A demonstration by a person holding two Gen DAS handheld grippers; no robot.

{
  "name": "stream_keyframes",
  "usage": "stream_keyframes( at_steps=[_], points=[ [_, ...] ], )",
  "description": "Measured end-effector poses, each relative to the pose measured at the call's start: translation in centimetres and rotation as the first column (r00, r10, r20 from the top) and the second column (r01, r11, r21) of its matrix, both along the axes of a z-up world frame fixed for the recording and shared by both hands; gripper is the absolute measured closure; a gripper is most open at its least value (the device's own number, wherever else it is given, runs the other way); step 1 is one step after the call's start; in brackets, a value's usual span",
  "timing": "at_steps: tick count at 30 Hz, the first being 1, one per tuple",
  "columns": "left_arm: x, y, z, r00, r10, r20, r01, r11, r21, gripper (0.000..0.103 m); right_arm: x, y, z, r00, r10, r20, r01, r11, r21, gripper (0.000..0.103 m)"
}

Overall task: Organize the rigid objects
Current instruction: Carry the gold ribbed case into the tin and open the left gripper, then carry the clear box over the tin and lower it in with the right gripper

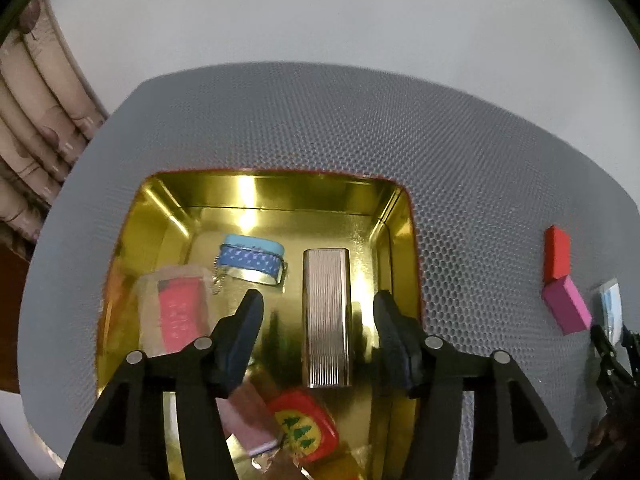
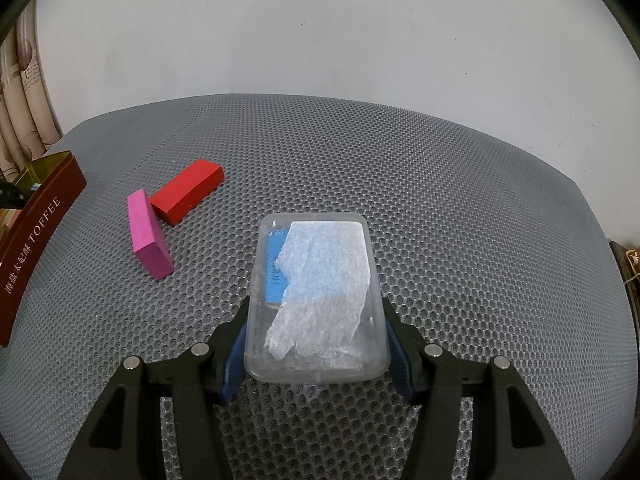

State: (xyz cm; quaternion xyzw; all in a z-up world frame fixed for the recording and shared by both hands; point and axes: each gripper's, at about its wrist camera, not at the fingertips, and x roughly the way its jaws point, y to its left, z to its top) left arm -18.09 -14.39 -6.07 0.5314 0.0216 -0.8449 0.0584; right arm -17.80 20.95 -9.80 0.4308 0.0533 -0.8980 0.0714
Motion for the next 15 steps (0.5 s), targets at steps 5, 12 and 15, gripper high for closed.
stream_keyframes(
  at_steps=[5, 12, 15],
  points=[
    [2.6, -0.1, 1.9, 0.999, 0.015, -0.043, -0.016, 1.000, -0.022, 0.045, 0.0, 0.0, 0.0, 1.000, -0.001, -0.001, 0.001, 1.000, 0.001, 0.044],
    [7.6, -2.1, 4.0, 0.984, 0.124, -0.131, -0.131, 0.990, -0.049, 0.037, 0.2, -0.5, 0.1, 1.000, -0.004, -0.004, 0.004, 1.000, 0.003, 0.045],
    [9.5, -3.0, 4.3, 0.976, 0.150, -0.155, -0.163, 0.984, -0.076, 0.026, 0.3, -0.8, 0.3, 1.000, -0.018, -0.001, 0.018, 1.000, -0.008, 0.045]
  ],
)
